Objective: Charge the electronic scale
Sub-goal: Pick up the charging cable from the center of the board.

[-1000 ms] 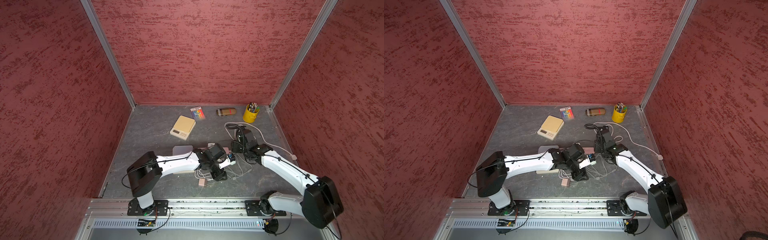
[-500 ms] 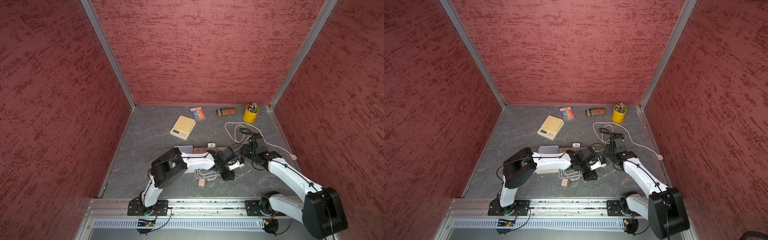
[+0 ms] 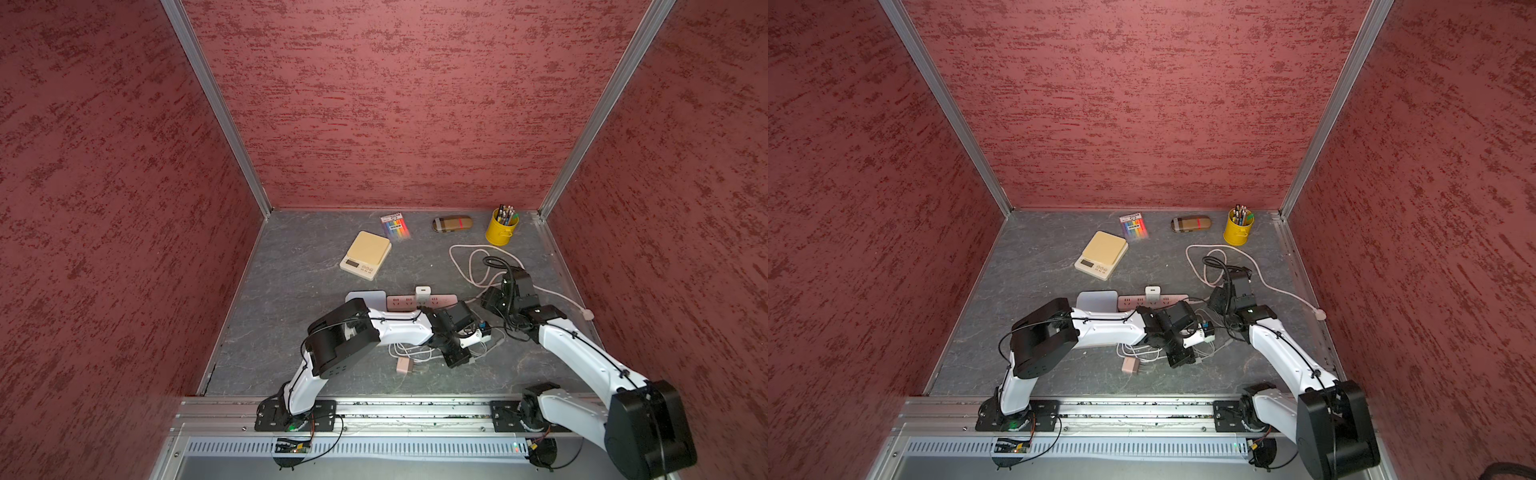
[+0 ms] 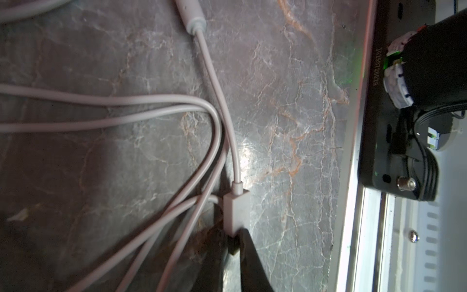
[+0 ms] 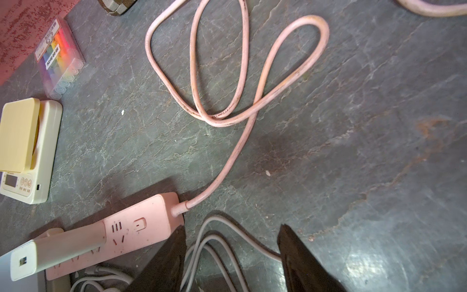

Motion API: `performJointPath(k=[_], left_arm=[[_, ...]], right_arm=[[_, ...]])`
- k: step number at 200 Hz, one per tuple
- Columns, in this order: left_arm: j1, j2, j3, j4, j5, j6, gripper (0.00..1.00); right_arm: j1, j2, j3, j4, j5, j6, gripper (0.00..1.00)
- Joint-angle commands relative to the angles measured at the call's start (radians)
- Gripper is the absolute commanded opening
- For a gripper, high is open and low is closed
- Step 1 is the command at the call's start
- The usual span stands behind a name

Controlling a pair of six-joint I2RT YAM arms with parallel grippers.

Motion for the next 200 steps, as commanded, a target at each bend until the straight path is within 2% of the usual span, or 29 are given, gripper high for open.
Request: performJointPath(k=[1, 28, 43, 65, 108, 133, 180, 200], left_arm=[[-0.005, -0.011, -0.023, 0.006, -0.020, 0.001, 0.16], [-0.021, -0.009, -0.020, 0.019, -0.032, -0.006, 0.31], [-0.032, 0.003, -0.013, 0.020, -0.044, -0.009, 0.43], [-0.043, 0.029, 0.003, 0.009, -0.065, -0.010, 0.46], [-0.041, 0.037, -0.009, 0.020, -0.074, -0.012, 0.14], [-0.029, 0.014, -0.029, 0.040, -0.053, -0.020, 0.00], [0.062, -0.107, -0.112, 0.123, 0.042, -0.086, 0.00], [0.133, -0.188, -0.140, 0.128, 0.086, -0.102, 0.00]], right_arm=[[-0.012, -0.031, 0.003, 0.030, -0.010, 0.046, 0.61], [-0.017, -0.049, -0.004, 0.031, -0.010, 0.054, 0.61], [-0.019, -0.055, -0.015, 0.029, -0.012, 0.056, 0.61], [-0.020, -0.069, -0.030, 0.028, -0.015, 0.058, 0.61], [-0.029, -0.095, -0.031, 0.014, -0.005, 0.062, 0.61], [-0.036, -0.108, -0.028, 0.012, -0.008, 0.069, 0.61], [-0.062, -0.170, -0.013, 0.030, -0.074, 0.116, 0.60], [-0.062, -0.237, 0.020, 0.082, -0.127, 0.132, 0.52]])
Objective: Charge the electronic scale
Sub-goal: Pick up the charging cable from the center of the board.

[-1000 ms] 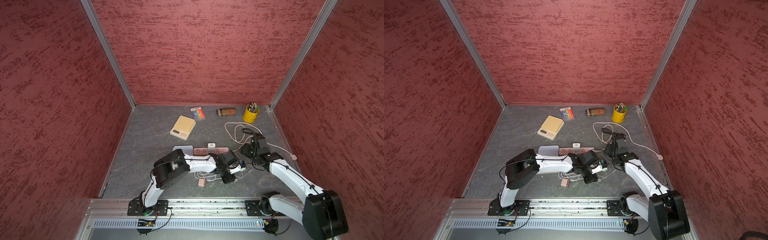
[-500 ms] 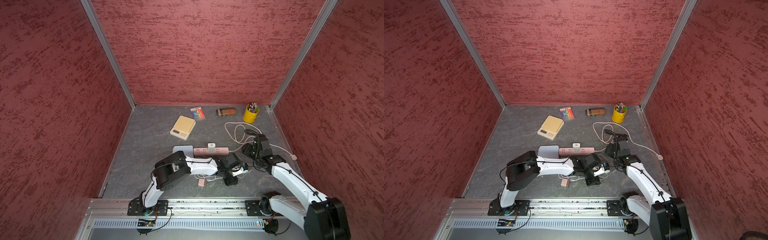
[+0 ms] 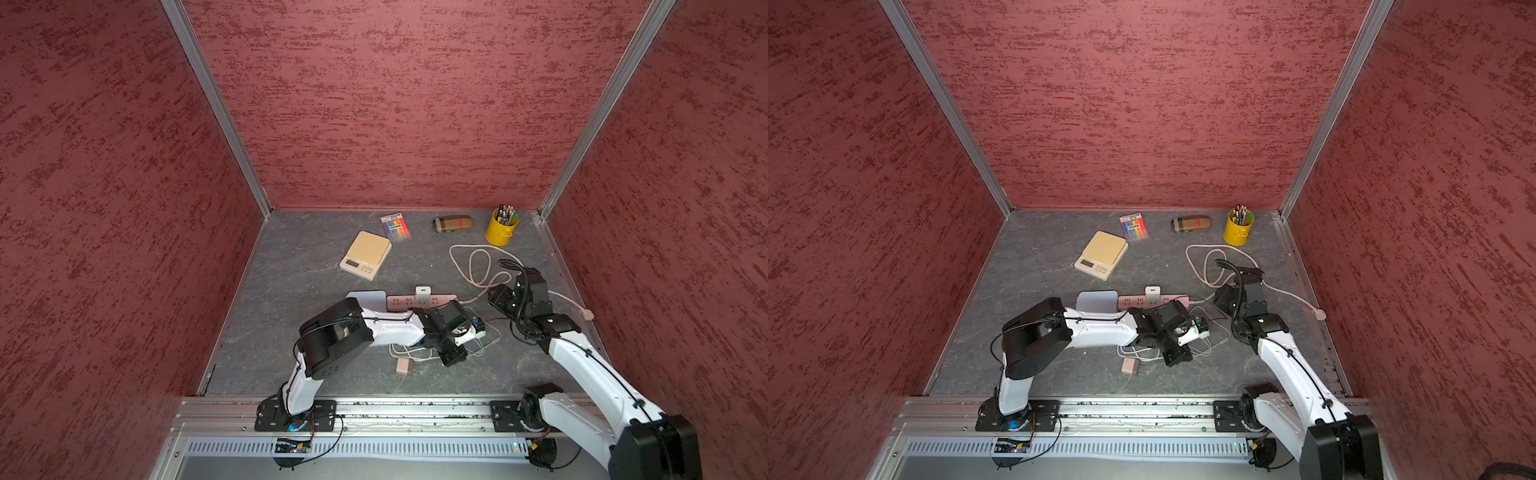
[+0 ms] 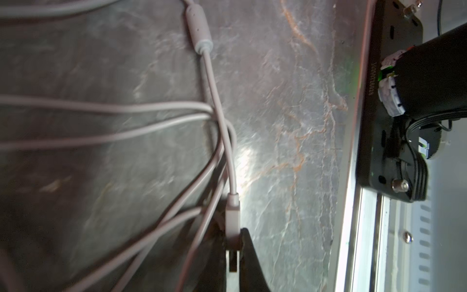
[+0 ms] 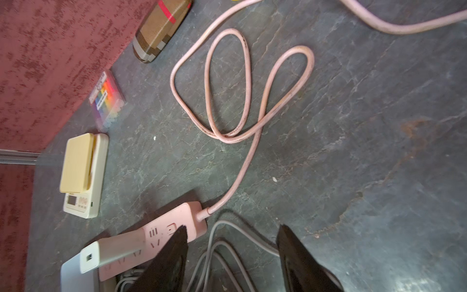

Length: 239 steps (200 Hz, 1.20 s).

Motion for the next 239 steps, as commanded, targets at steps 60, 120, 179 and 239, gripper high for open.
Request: performJointPath(k=[60, 120, 179, 239], left_arm=[[0.307, -0.327, -0.057, 0.041, 0.202, -0.036, 0.00], [0.358, -0.357, -0.023, -0.018, 0.101, 0.014, 0.00], [0.358, -0.391, -0.025, -0.023, 0.055, 0.009, 0.00], [0.358, -0.407, -0.028, -0.015, 0.091, -0.001, 0.00]], right_arm=[[0.013, -0.045, 0.157, 0.229, -0.385, 0.192, 0.36], [0.245, -0.005, 0.159, 0.306, -0.298, 0.354, 0.41], [0.339, 0.037, 0.102, 0.324, -0.236, 0.489, 0.41], [0.386, 0.082, 0.052, 0.429, -0.251, 0.550, 0.45]])
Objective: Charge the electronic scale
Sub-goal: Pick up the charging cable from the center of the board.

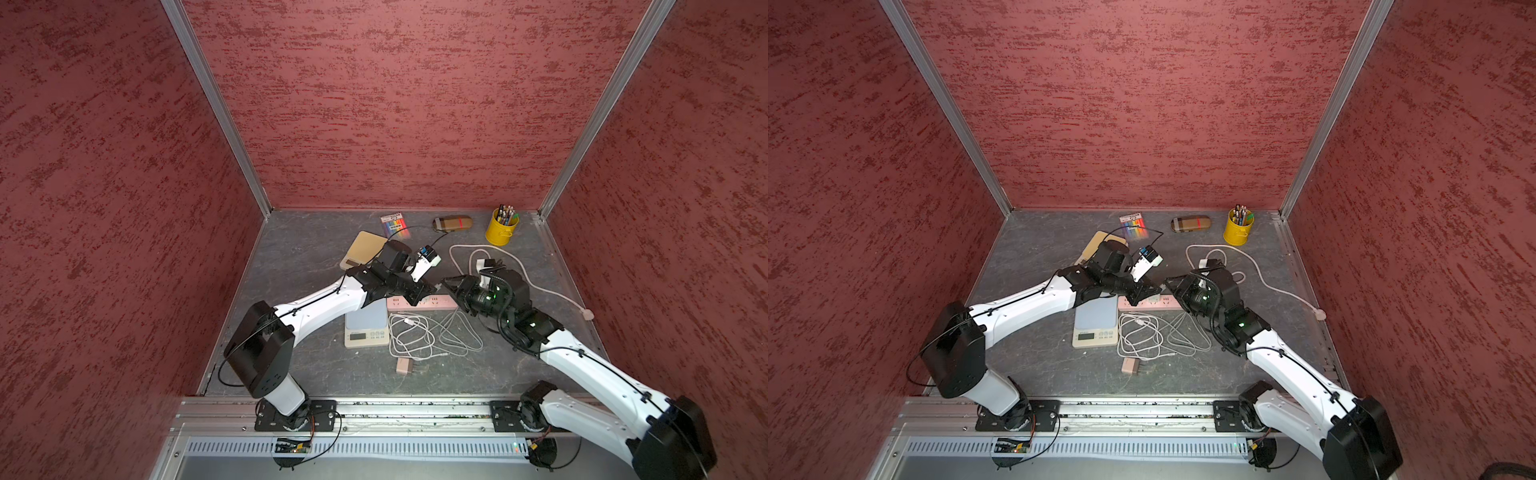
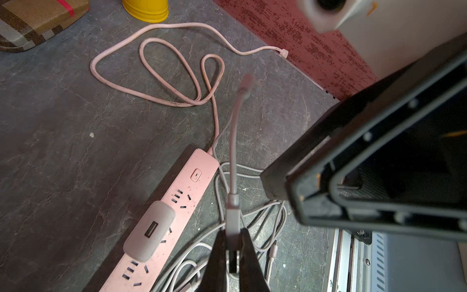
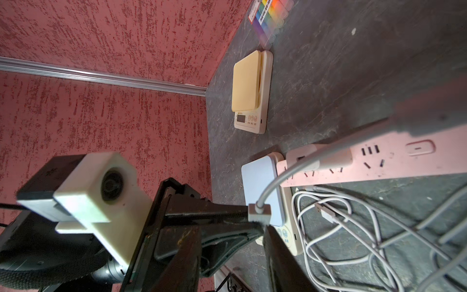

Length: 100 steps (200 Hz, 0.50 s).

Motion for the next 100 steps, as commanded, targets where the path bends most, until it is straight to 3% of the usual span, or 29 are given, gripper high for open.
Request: performJointPath(k=[1, 19, 48, 100], left_arm=[[0.004, -0.031, 0.014, 0.015, 0.014, 0.005, 0.00], [0.005, -0.040, 0.009, 0.018, 0.026, 0.006, 0.00], [0.004, -0.051, -0.007, 0.030, 0.041, 0.002, 0.00], [0.005, -0.068, -0.026, 0.034, 0.058, -0.002, 0.00]], right_arm=[[0.015, 0.024, -0.007, 0.077, 0.019, 0.049, 0.45], [0.017, 0.043, -0.020, 0.112, 0.013, 0.063, 0.45], [0.016, 0.081, -0.019, 0.154, 0.006, 0.066, 0.36], [0.016, 0.109, -0.003, 0.131, 0.002, 0.050, 0.42]])
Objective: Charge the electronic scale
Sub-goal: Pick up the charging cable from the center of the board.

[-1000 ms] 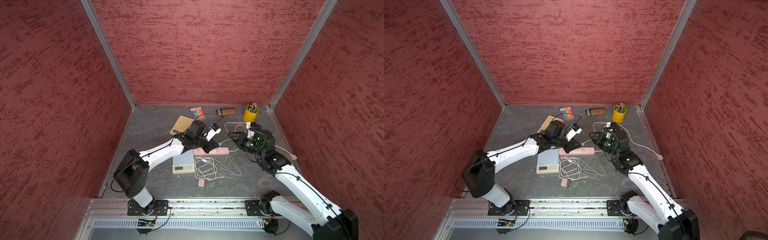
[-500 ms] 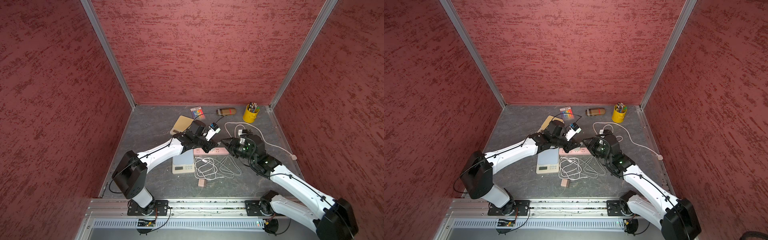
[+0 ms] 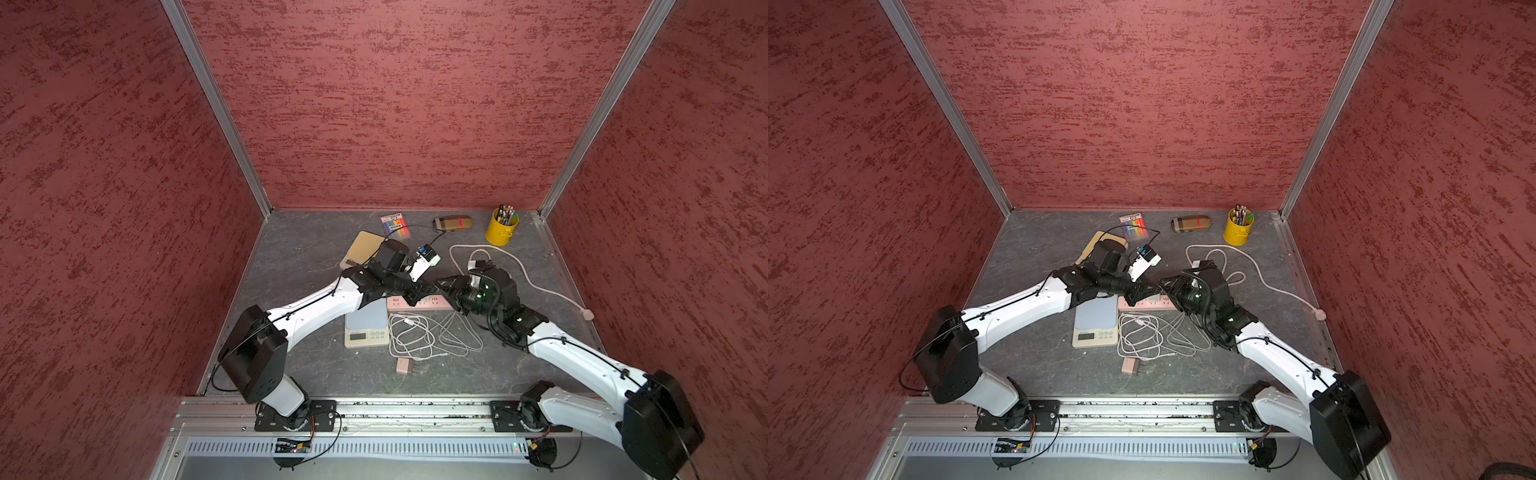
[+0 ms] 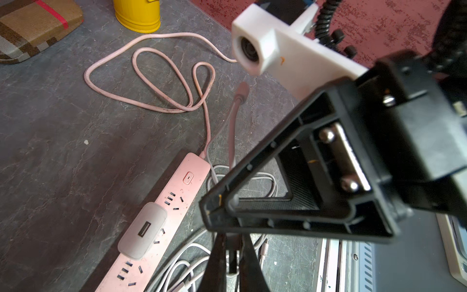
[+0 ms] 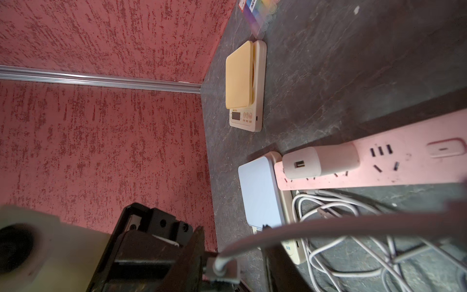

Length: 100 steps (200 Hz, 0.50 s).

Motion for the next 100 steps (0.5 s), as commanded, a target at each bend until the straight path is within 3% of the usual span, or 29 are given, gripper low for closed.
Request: performJointPath(k=[1, 91, 100], left_arm=[[0.002, -0.029, -0.014, 0.033, 0.023, -0.001, 0.00], [-0.001, -0.025, -0.016, -0.003, 0.009, 0.019, 0.00], [0.000, -0.026, -0.017, -0.004, 0.009, 0.022, 0.09]], right_arm=[[0.005, -0.006, 0.011, 0.023, 0.006, 0.009, 0.41], [0.011, -0.012, 0.034, -0.026, 0.025, -0.025, 0.02], [0.015, -0.008, 0.040, -0.031, 0.032, -0.035, 0.00]])
